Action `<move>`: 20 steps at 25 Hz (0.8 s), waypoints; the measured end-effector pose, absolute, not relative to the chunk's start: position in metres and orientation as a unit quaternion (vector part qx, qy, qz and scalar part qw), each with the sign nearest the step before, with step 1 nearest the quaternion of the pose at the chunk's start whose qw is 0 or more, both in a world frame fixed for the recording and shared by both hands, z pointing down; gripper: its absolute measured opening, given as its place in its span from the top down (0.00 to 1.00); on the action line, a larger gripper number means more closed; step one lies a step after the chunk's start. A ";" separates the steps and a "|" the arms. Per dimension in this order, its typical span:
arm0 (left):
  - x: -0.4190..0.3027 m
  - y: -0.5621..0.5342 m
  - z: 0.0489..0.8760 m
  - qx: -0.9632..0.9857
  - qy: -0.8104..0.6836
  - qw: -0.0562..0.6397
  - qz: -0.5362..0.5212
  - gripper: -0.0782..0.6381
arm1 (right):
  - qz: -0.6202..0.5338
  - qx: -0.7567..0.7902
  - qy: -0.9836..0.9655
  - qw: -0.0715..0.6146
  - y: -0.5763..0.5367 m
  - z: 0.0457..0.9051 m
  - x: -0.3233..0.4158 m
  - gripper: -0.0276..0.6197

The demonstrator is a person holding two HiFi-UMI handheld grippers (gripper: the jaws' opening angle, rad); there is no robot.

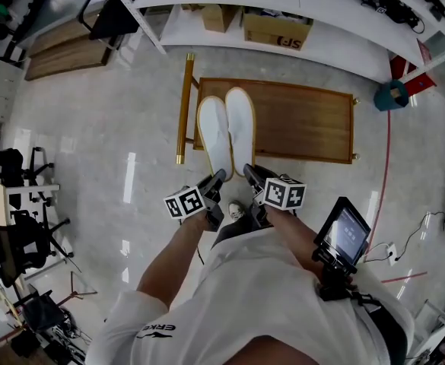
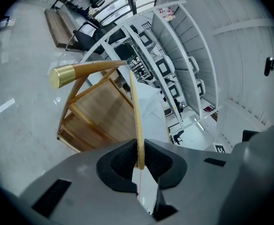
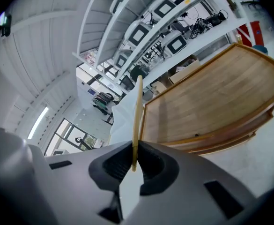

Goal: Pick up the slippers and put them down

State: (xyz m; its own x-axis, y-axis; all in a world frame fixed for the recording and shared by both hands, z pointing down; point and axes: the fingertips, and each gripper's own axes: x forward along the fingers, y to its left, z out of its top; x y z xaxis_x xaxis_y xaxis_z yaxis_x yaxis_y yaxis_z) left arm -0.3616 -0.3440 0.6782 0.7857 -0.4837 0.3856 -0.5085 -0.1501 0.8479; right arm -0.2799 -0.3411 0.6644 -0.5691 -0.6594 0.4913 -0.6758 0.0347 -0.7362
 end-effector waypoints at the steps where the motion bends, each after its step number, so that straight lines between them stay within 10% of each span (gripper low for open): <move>1: -0.361 -0.345 0.684 0.756 -0.327 0.567 0.015 0.85 | 0.522 0.464 -0.716 0.011 -0.342 0.670 -0.279 0.91; 20: -0.348 -0.358 0.766 0.726 -0.313 0.609 0.059 0.85 | 0.586 0.467 -0.662 0.030 -0.352 0.752 -0.268 0.91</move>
